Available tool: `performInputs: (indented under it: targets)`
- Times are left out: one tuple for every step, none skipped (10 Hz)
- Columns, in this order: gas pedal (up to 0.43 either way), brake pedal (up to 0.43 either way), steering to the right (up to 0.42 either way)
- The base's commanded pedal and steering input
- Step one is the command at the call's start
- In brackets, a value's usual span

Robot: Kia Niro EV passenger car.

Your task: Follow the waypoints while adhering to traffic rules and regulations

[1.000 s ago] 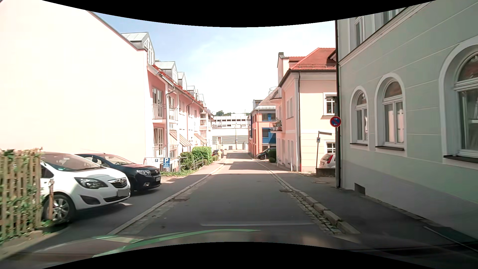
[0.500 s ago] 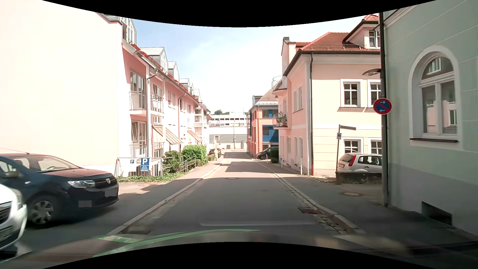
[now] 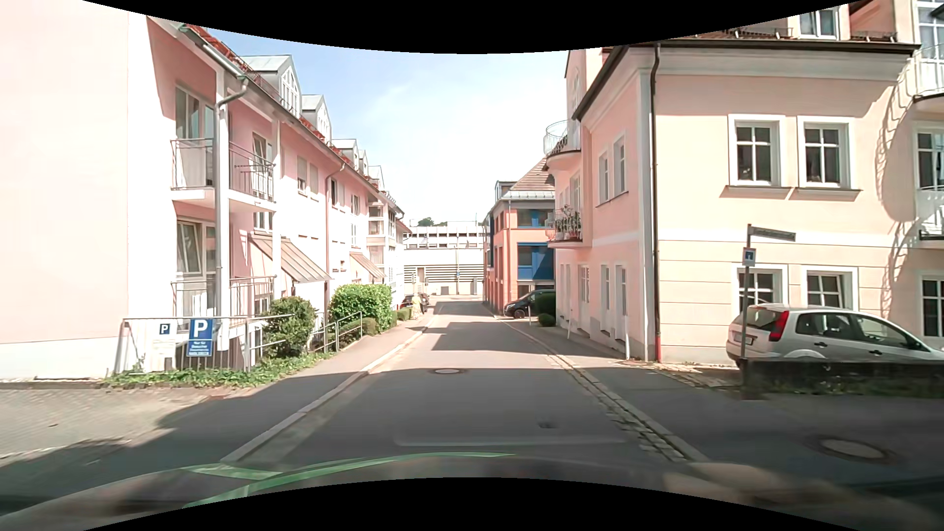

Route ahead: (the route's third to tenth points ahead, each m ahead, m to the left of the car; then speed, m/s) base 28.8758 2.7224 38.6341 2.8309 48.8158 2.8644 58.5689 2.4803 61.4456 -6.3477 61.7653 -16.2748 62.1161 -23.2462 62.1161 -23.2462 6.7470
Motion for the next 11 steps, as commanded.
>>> performInputs:
  targets:
    - [0.020,0.000,0.012]
    - [0.020,0.000,0.009]
    - [0.020,0.000,0.009]
    - [0.000,0.000,0.008]
    - [0.000,0.000,0.004]
    - [0.000,0.000,0.000]
    - [0.000,0.000,-0.003]
    - [0.000,0.000,-0.004]
    - [0.000,0.000,-0.004]
    - [0.000,0.000,-0.004]
    - [0.000,0.000,-0.004]
